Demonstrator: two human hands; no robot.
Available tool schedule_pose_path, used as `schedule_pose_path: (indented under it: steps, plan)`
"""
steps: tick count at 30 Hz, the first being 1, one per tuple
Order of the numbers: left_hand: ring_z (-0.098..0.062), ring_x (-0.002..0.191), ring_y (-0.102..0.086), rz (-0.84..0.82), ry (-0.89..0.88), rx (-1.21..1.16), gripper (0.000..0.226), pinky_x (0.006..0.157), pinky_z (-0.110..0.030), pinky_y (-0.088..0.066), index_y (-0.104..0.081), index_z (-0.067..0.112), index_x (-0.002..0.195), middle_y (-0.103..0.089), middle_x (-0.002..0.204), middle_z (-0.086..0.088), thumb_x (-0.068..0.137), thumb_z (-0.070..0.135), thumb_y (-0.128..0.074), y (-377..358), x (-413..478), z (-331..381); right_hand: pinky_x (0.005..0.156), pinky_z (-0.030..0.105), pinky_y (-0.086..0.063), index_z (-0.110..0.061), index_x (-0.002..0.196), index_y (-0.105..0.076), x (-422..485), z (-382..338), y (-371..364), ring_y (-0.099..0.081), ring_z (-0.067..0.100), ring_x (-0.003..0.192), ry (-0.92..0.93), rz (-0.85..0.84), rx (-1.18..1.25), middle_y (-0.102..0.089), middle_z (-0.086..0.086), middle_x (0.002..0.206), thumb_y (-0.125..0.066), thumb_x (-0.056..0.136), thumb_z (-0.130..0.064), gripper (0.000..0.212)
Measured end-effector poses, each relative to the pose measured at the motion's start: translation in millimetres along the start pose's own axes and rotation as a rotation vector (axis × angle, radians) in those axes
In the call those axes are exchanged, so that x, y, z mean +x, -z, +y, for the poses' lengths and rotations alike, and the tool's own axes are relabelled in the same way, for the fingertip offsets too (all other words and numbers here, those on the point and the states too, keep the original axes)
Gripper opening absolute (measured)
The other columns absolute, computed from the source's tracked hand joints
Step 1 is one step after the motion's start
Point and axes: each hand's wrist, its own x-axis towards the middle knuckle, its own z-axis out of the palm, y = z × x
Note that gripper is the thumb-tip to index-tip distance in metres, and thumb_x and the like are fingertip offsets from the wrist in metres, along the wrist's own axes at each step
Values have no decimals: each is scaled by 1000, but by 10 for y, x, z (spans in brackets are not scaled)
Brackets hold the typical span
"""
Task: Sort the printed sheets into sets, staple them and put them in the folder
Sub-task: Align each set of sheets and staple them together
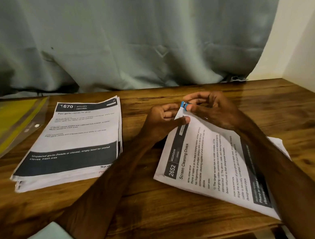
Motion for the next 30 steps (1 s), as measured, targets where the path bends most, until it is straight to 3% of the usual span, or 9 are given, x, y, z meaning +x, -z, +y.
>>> schedule_pose_path:
  steps: [3, 7, 9, 15, 20, 25, 30]
  plan:
    - [-22, 87, -77, 61, -19, 53, 27, 80, -38, -64, -72, 10, 109, -78, 105, -10, 84, 11, -82, 51, -7, -16, 97, 40, -57, -4, 126, -64, -6, -7, 83, -71, 27, 104, -36, 107, 132, -71, 21, 112, -74, 81, -26, 51]
    - [-23, 84, -78, 103, -15, 106, 27, 78, -39, -64, -73, 1, 106, -79, 99, -10, 85, 16, -82, 54, -34, -26, 94, 25, -55, -2, 125, -66, 6, 25, 150, -72, 10, 94, -41, 263, 26, -73, 16, 111, -73, 89, -15, 38]
    - [-23, 82, -78, 137, 10, 108, 29, 78, -41, -64, -73, 1, 104, -79, 95, -9, 84, 18, -83, 41, -46, -24, 94, 24, -54, 0, 122, -68, 19, 75, 164, -72, 10, 94, -46, 308, -26, -74, 13, 109, -73, 90, -13, 35]
    - [-18, 78, -77, 175, 35, 157, 22, 73, -30, -63, -74, 5, 97, -79, 90, -7, 86, 23, -81, 57, -79, 10, 93, 33, -57, -9, 113, -73, 21, 196, 205, -72, 17, 95, -92, 342, -183, -76, 4, 102, -81, 83, -21, 34]
    - [-11, 79, -76, 99, 37, 193, 8, 69, -19, -60, -72, 11, 94, -78, 95, -4, 89, 15, -77, 121, -93, 21, 86, 45, -59, -20, 107, -73, -14, 383, 335, -71, 15, 93, -216, 304, -431, -75, -4, 99, -83, 81, -33, 30]
    - [-14, 80, -77, 180, 45, 235, 12, 71, -23, -62, -74, 12, 91, -78, 96, -7, 85, 19, -81, 121, -104, -27, 75, 43, -60, -21, 95, -74, -135, 486, 535, -68, 13, 79, -279, 388, -707, -74, -4, 86, -78, 84, -46, 27]
    - [-16, 78, -77, 288, 117, 179, 28, 71, -28, -62, -75, 7, 97, -79, 91, -3, 81, 27, -85, 106, -103, -53, 80, 40, -54, -16, 105, -72, -152, 621, 638, -63, 19, 89, -382, 393, -761, -71, 4, 97, -77, 86, -41, 31]
